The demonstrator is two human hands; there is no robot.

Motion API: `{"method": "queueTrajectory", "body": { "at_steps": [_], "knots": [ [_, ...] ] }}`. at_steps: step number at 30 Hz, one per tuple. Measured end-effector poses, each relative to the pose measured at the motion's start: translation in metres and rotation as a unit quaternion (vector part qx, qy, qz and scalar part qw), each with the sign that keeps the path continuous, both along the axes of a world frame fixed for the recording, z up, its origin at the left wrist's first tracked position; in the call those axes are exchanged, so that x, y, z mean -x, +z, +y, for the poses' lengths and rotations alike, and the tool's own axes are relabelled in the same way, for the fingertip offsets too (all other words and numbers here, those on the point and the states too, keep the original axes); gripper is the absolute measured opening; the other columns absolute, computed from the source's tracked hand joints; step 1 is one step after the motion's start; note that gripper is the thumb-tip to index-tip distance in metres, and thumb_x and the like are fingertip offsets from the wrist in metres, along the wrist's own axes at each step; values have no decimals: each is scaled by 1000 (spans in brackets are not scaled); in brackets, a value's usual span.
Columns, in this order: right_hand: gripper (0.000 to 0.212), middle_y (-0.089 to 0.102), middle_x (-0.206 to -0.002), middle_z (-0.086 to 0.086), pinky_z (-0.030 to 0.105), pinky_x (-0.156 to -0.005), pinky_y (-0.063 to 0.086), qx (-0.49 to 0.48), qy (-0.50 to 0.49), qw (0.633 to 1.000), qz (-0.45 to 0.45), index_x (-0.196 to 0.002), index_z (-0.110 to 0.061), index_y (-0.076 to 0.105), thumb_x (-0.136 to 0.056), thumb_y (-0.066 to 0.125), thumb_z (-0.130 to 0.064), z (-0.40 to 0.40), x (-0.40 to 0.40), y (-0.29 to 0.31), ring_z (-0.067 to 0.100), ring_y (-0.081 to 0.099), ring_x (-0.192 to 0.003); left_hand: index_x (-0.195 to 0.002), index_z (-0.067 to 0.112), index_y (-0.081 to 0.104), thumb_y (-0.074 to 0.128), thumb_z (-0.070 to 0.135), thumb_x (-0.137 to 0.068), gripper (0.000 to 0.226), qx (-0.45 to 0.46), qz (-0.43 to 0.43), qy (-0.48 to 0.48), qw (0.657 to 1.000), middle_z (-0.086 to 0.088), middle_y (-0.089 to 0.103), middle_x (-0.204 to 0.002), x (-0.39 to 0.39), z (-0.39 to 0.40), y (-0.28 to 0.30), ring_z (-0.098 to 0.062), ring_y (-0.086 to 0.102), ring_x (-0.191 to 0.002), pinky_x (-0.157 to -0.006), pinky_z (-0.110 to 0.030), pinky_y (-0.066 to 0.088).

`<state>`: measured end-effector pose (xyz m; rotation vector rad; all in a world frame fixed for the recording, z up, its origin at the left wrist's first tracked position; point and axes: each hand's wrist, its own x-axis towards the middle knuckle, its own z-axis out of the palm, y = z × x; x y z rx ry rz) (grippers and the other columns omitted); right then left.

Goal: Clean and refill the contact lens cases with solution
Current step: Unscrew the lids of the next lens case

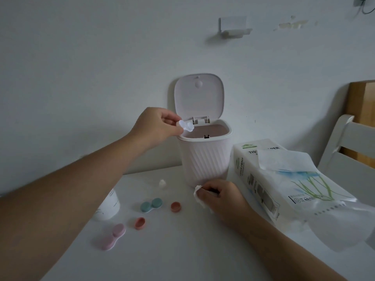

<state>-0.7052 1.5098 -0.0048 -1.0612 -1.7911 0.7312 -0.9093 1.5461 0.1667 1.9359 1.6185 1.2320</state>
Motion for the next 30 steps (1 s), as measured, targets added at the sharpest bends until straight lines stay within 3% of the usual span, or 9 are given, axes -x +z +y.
{"method": "queueTrajectory", "body": {
  "at_steps": [2,4,7,10,12,15,24,30],
  "knots": [
    [42,49,-57,5,29,-52,41,0,2,1000,1,-75,-11,63,-85,63,-51,1,0,-1,3,45,-51,-95,26,78,81,19,-77,19,-61,135,-10,989,14,72,-77,-4,4,6,12,59,-62,-59,-5,38],
    [41,47,-53,-3,27,-52,40,1,3,1000,0,-75,-12,63,-85,63,-51,2,0,-1,2,45,-50,-98,25,77,75,21,-82,16,-128,265,-38,955,19,65,-75,-7,6,13,5,57,-70,-59,-11,35],
    [44,45,-54,0,27,-51,38,3,6,1000,-4,-76,-9,61,-85,63,-52,3,0,-3,3,44,-50,-96,21,77,67,20,-90,11,-220,432,-86,870,7,70,-78,-10,12,22,-23,57,-81,-70,-29,33],
    [48,47,-58,10,27,-51,37,8,6,1000,-6,-76,-7,59,-85,62,-54,3,0,-4,5,43,-50,-91,18,77,66,13,-91,11,-293,531,-112,787,-3,71,-77,-14,16,27,-32,56,-74,-67,-34,35],
    [47,46,-55,6,27,-51,37,10,6,1000,-8,-76,-8,60,-85,62,-55,3,1,-3,5,43,-49,-87,19,75,68,9,-89,13,-319,563,-126,752,-2,69,-72,-15,17,29,-30,54,-70,-65,-32,31],
    [48,41,-53,-4,28,-51,36,10,8,1000,-5,-74,-8,57,-85,62,-54,3,0,-2,5,40,-50,-83,19,73,64,6,-89,16,-328,591,-130,725,-1,67,-72,-16,17,32,-28,51,-70,-65,-31,27],
    [42,44,-52,-7,26,-51,36,8,12,1000,2,-70,-10,60,-87,64,-49,0,0,3,3,42,-49,-81,8,70,66,-1,-84,10,-365,618,-135,683,-10,64,-70,-14,7,38,-32,56,-70,-63,-35,32],
    [40,43,-51,-8,21,-49,34,14,13,1000,8,-71,-10,59,-86,65,-46,0,-1,4,2,40,-48,-81,10,68,60,-7,-83,19,-380,655,-116,642,-8,61,-70,-16,4,44,-30,55,-71,-62,-36,36]
  ]
}}
